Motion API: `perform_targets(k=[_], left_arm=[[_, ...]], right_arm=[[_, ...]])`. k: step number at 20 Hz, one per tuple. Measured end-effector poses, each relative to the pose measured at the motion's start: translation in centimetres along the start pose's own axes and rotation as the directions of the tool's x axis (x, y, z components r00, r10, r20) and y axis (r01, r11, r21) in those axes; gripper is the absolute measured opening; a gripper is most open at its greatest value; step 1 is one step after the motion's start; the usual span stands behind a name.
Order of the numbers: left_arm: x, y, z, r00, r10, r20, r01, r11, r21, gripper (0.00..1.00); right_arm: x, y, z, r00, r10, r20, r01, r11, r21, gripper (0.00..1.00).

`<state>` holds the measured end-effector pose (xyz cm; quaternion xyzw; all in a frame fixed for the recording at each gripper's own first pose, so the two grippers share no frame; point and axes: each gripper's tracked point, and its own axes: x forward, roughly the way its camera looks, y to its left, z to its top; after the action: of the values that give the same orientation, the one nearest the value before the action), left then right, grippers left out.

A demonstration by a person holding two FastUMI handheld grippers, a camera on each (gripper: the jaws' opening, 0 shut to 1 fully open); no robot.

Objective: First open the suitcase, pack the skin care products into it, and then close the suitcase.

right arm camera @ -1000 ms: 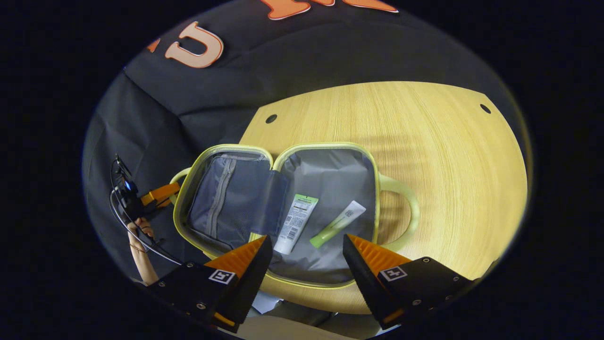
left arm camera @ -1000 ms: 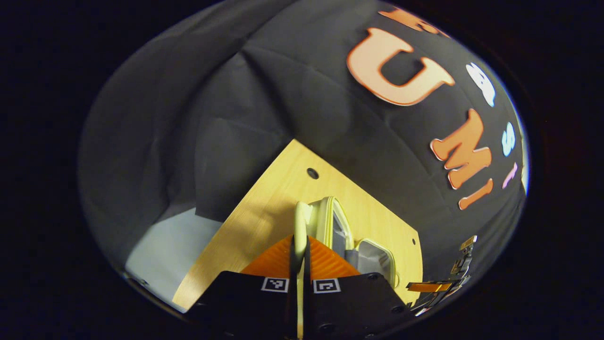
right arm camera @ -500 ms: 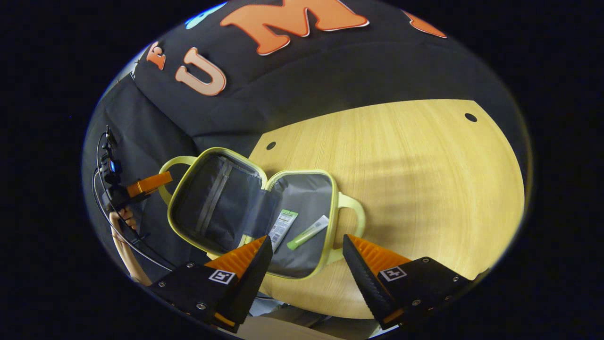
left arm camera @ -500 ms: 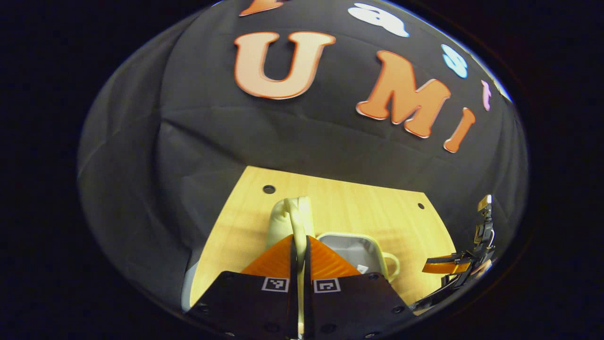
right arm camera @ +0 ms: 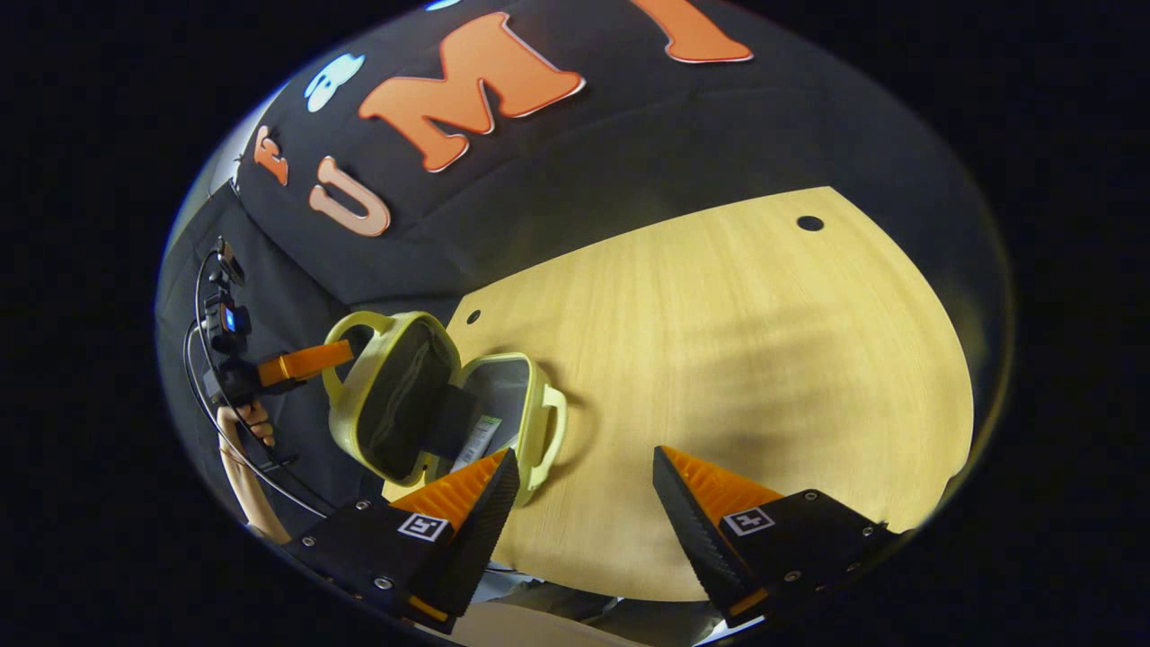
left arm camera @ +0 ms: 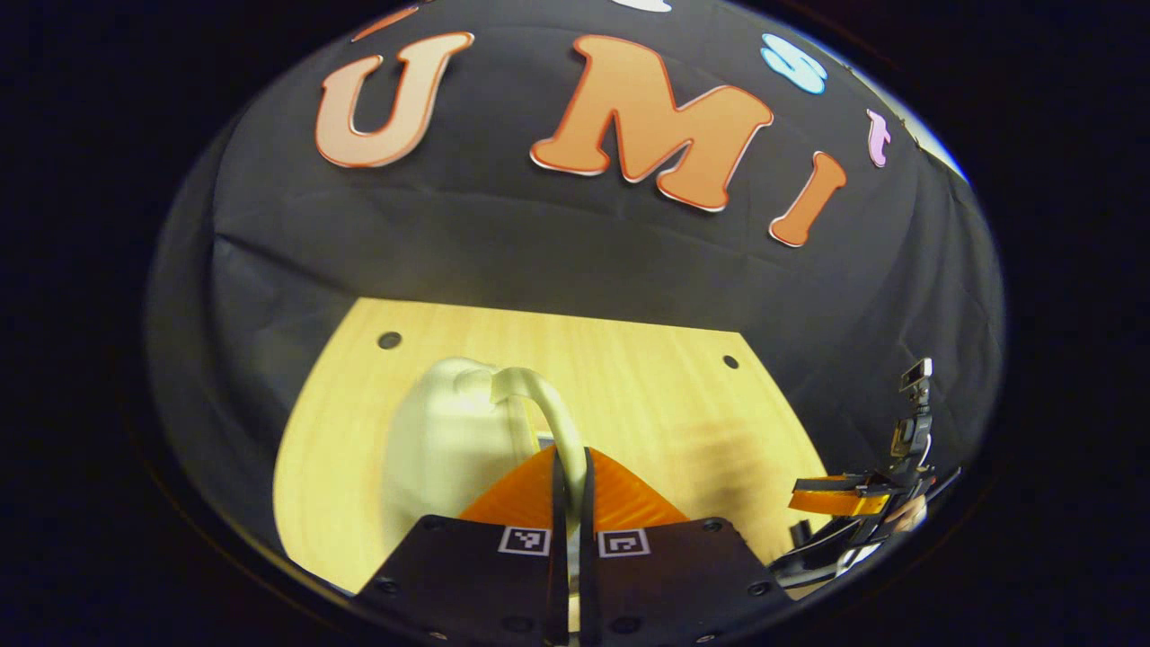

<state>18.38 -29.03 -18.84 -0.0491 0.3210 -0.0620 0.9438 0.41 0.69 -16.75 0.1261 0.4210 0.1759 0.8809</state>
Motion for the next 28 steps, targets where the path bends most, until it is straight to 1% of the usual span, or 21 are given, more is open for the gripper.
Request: perform_targets(k=[1, 4, 6, 9, 13, 17, 18, 19, 20, 21, 22, 24, 25, 26, 28], left_arm=[[1.0, -1.4, -0.7, 1.000, -0.025, -0.018, 0.025, 1.000, -0.016, 0.06], [4.2, -4.1, -3.8, 0.994, -0.063, -0.088, 0.061, 0.998, -0.031, 0.05], [6.1, -5.5, -5.7, 0.988, -0.068, -0.139, 0.067, 0.998, -0.014, 0.05], [8.4, -6.6, -8.4, 0.976, -0.042, -0.216, 0.051, 0.998, 0.037, 0.05], [11.4, -7.7, -12.7, 0.949, 0.008, -0.316, 0.021, 0.996, 0.089, 0.05], [13.4, -7.8, -15.1, 0.930, 0.058, -0.362, -0.003, 0.989, 0.151, 0.05], [13.6, -7.7, -15.6, 0.928, 0.066, -0.367, -0.006, 0.987, 0.162, 0.08], [13.9, -7.8, -16.0, 0.927, 0.067, -0.369, -0.011, 0.988, 0.151, 0.10], [13.9, -8.0, -16.5, 0.925, 0.069, -0.372, -0.024, 0.992, 0.124, 0.21], [13.9, -8.1, -16.6, 0.926, 0.073, -0.371, -0.041, 0.995, 0.092, 0.22], [13.5, -8.2, -16.4, 0.928, 0.079, -0.365, -0.054, 0.996, 0.077, 0.41], [12.7, -9.2, -15.2, 0.945, 0.070, -0.319, -0.047, 0.996, 0.080, 0.79], [12.2, -9.3, -14.1, 0.955, 0.094, -0.280, -0.064, 0.991, 0.114, 0.89], [11.5, -9.2, -12.5, 0.966, 0.129, -0.226, -0.095, 0.983, 0.157, 0.96], [10.0, -9.3, -8.7, 0.979, 0.173, -0.105, -0.147, 0.965, 0.216, 0.97]], right_arm=[[-0.5, -0.9, -0.1, 1.000, -0.008, 0.002, 0.008, 1.000, 0.011, 0.95], [-1.7, -3.5, -0.3, 0.999, -0.032, 0.006, 0.032, 0.999, 0.031, 0.95], [-2.4, -4.9, -0.5, 0.999, -0.047, 0.007, 0.047, 0.998, 0.042, 0.95], [-3.1, -6.5, -0.8, 0.998, -0.060, 0.000, 0.060, 0.997, 0.056, 0.95], [-3.5, -7.4, -1.5, 0.998, -0.066, -0.023, 0.067, 0.995, 0.069, 0.95], [-3.5, -8.1, -1.8, 0.996, -0.081, -0.041, 0.084, 0.995, 0.057, 0.95], [-3.6, -8.1, -1.8, 0.996, -0.081, -0.042, 0.084, 0.995, 0.054, 0.95], [-3.7, -8.1, -1.7, 0.996, -0.081, -0.043, 0.083, 0.995, 0.051, 0.95], [-3.7, -8.2, -1.7, 0.995, -0.088, -0.044, 0.090, 0.995, 0.045, 0.95], [-3.7, -8.4, -1.6, 0.994, -0.102, -0.042, 0.104, 0.994, 0.033, 0.95], [-3.7, -8.5, -1.4, 0.993, -0.115, -0.038, 0.116, 0.993, 0.016, 0.95], [-4.0, -8.6, -0.9, 0.990, -0.140, -0.023, 0.139, 0.990, -0.019, 0.96], [-4.1, -8.5, -0.3, 0.989, -0.151, -0.006, 0.150, 0.988, -0.042, 0.96], [-4.4, -8.3, 0.6, 0.986, -0.165, 0.020, 0.167, 0.984, -0.067, 0.95], [-4.9, -7.6, 2.8, 0.978, -0.188, 0.091, 0.198, 0.974, -0.111, 0.96]])
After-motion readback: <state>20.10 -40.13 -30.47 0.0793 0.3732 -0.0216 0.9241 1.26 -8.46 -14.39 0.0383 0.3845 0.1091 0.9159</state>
